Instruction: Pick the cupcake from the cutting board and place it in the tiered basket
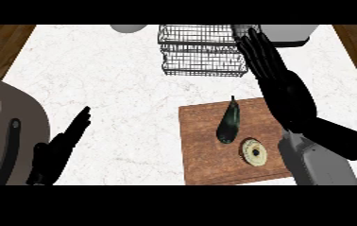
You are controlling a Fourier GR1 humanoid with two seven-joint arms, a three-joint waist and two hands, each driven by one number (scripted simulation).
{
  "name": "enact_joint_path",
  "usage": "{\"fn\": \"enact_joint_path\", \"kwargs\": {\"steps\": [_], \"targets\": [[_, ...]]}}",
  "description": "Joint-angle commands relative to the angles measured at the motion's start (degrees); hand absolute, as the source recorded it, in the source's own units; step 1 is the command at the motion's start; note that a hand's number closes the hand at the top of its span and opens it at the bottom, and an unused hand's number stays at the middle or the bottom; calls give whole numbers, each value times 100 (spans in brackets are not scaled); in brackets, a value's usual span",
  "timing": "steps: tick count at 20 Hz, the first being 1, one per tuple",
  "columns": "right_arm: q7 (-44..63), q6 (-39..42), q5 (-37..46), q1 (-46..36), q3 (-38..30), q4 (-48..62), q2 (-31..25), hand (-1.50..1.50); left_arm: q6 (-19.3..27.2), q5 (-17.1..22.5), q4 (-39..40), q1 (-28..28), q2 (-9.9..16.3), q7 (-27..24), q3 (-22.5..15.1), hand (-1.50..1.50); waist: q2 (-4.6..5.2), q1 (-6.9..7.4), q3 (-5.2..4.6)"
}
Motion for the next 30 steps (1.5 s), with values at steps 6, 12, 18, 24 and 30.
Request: {"fn": "enact_joint_path", "kwargs": {"steps": [6, 12, 18, 24, 30], "targets": [[1238, -2690, 959, 683, -798, 1522, 641, -150, 108, 98, -309, -649, -490, -470, 198, 0, -93, -248, 21], [696, -5146, 1490, 682, 343, 1902, 1136, -150, -100, 122, 220, -1019, -1040, -485, -94, 0, -128, -87, 50], [2987, -5012, 3571, 382, 812, 1393, 146, -150, -118, 105, 580, -1161, -1130, -616, 119, 0, -203, -238, 23], [4858, -3444, 4476, 344, 1423, 1786, -730, -150, -105, 87, 650, -1146, -1078, -574, 132, 0, -265, -333, -53], [6664, -1430, 4696, 63, 2111, 1499, -1188, -150, -188, 19, 563, -1016, -958, -632, 83, 0, -313, -191, -43]]}}
